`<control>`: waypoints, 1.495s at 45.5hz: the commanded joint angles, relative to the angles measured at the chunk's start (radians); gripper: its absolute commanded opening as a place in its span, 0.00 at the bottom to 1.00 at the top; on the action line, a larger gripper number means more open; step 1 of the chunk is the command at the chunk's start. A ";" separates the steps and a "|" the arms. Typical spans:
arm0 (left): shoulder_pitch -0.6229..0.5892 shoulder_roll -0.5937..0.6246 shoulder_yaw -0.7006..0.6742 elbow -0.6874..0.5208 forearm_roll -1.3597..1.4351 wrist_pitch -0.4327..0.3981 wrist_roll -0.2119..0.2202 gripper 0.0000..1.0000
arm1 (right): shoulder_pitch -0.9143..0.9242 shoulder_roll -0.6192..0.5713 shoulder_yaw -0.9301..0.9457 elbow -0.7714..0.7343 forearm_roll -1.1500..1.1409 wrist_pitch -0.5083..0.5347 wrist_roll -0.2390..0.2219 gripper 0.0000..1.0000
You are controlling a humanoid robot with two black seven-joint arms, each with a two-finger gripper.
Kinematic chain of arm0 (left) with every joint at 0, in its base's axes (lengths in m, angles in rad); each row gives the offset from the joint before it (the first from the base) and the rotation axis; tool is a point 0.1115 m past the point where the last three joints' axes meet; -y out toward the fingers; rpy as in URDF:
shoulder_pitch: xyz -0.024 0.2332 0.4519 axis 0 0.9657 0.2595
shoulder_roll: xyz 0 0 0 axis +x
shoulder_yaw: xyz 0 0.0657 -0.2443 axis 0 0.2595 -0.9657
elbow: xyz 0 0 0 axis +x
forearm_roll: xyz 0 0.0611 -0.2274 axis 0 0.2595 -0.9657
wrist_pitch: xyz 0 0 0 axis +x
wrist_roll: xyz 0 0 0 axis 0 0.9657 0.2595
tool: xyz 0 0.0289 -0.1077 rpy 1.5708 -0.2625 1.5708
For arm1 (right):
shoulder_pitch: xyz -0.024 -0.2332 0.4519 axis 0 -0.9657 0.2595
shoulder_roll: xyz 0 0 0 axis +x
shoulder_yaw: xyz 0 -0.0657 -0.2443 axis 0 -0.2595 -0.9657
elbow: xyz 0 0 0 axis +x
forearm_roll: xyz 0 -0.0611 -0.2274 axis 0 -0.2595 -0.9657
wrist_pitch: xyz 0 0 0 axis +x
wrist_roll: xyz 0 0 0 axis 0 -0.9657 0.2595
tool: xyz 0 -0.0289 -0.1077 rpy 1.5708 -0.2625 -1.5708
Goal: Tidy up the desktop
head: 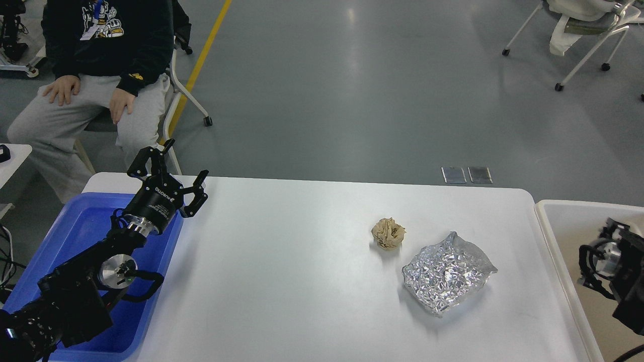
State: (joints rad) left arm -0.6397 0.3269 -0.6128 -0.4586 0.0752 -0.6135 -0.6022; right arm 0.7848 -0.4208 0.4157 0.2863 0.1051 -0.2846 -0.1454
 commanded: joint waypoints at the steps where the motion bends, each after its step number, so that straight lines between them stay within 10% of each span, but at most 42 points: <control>1: 0.000 0.000 0.001 0.000 0.000 0.000 -0.001 1.00 | 0.051 -0.113 0.170 0.357 0.007 0.036 -0.002 1.00; 27: 0.000 0.000 0.001 0.000 0.000 0.000 -0.002 1.00 | -0.018 0.039 0.393 0.682 -0.007 0.524 0.012 1.00; 68: 0.000 0.000 -0.001 0.000 0.000 0.000 -0.002 1.00 | -0.211 0.252 0.390 0.613 -0.068 0.682 0.158 1.00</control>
State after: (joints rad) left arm -0.6397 0.3267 -0.6130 -0.4587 0.0751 -0.6136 -0.6044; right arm 0.6086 -0.1864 0.8087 0.9213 0.0547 0.3587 -0.0104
